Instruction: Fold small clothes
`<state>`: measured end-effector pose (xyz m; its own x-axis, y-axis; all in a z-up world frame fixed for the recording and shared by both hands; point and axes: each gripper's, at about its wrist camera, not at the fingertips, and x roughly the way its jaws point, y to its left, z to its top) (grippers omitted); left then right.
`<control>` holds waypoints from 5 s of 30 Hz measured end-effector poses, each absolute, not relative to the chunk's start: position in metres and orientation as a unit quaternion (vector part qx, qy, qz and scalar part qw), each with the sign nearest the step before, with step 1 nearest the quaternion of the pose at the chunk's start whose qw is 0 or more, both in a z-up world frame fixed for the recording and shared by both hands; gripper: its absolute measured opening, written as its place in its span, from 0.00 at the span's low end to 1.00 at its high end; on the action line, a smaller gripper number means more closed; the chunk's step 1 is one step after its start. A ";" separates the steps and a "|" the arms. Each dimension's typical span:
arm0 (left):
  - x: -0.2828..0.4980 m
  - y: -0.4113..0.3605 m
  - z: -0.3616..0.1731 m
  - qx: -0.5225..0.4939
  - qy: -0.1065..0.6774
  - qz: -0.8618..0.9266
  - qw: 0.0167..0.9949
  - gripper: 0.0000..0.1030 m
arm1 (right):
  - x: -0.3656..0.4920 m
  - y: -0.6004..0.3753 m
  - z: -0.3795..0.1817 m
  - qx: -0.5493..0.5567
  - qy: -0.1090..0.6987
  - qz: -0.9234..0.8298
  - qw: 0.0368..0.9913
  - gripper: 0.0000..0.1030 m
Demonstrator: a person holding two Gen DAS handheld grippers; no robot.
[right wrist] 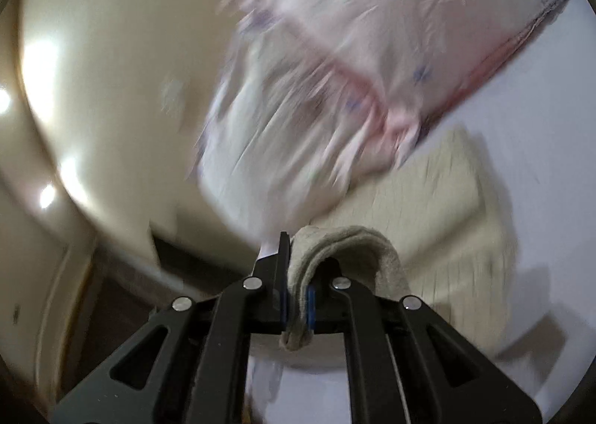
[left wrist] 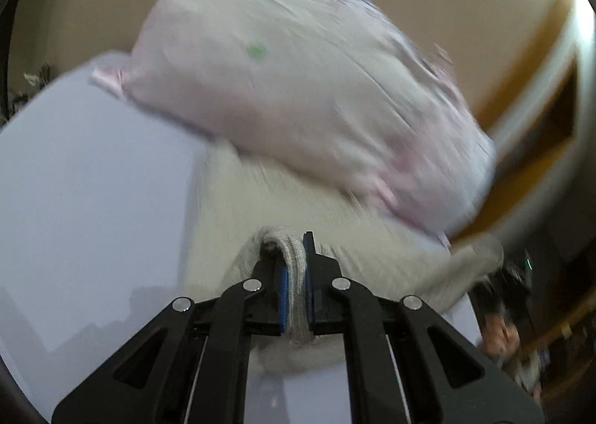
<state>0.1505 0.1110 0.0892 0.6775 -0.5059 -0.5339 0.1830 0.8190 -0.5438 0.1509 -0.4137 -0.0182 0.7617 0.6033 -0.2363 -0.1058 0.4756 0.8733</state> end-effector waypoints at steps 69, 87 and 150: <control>0.203 -0.146 0.013 -0.145 0.510 -0.290 0.797 0.77 | 0.203 -0.427 -0.076 0.358 0.454 0.145 0.803 0.52; 0.149 -0.033 0.045 -0.099 0.428 -0.224 0.870 0.50 | 0.151 -0.334 0.006 0.205 0.342 0.118 0.909 0.60; 0.072 -0.075 -0.002 0.054 0.505 -0.071 0.859 0.99 | 0.060 -0.242 -0.068 0.023 0.461 -0.038 0.886 0.98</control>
